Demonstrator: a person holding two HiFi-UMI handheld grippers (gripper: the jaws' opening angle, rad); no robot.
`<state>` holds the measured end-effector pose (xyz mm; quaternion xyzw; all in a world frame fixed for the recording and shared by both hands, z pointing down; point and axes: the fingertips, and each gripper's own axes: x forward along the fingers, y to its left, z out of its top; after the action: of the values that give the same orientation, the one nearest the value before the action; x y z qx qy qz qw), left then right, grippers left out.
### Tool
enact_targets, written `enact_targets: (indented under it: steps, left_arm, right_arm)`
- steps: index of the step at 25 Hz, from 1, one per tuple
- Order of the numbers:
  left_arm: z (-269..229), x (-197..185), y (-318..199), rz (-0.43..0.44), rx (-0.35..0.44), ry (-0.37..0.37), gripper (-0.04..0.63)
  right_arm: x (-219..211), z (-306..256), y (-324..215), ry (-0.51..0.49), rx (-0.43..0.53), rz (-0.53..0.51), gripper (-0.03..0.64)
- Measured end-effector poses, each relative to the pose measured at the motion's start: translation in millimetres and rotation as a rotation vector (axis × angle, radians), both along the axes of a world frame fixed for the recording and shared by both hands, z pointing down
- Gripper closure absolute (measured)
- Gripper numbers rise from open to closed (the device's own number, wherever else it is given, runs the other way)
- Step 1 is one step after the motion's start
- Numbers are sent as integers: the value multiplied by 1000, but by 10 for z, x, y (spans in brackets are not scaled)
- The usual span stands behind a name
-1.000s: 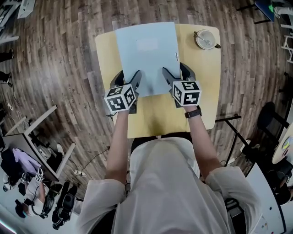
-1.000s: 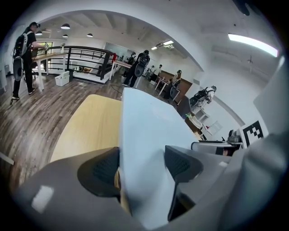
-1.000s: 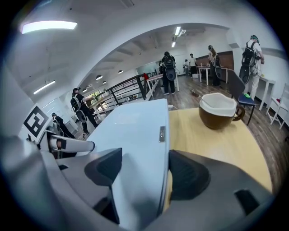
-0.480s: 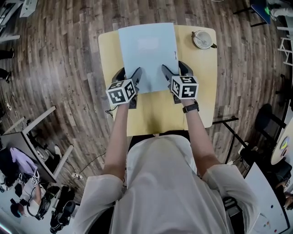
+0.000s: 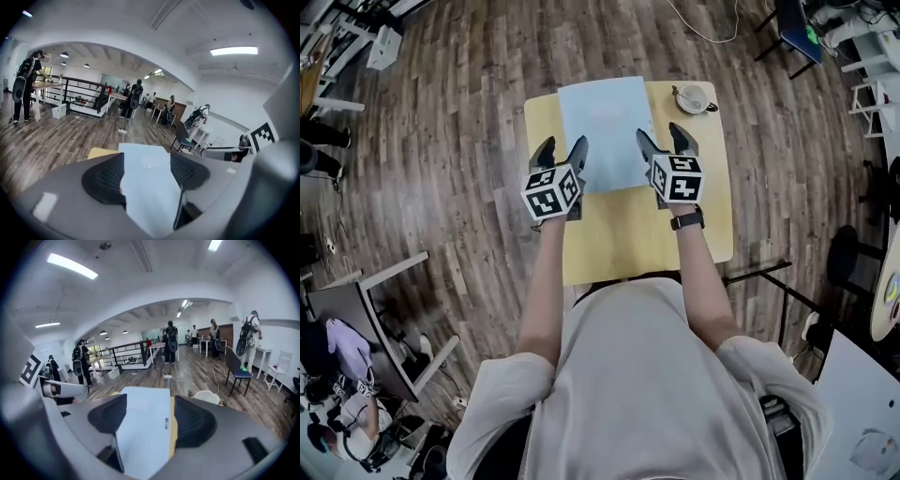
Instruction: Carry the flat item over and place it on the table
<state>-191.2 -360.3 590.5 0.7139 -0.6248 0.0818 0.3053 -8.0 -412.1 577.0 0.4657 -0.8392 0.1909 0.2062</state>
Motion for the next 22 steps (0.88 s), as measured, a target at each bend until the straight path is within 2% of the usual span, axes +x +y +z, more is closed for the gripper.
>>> enact_targets:
  steps: [6,13,17,22]
  left_arm:
    - [-977,98,210,17,197,-86,321]
    - [-1966,206,573,10,436,-255,377]
    - [-2308,262,799,7,509,-278,403]
    - [-2396,314,979,-1,532,-294,443]
  right_arm:
    - [23,-1043,218,-77,212,53,288]
    - [-75,-1772,674,-60,387,0,309]
    - [-111,-2054,937,-71,457,-2,380]
    - [-174,-2258,1194,-103,510,-7,462]
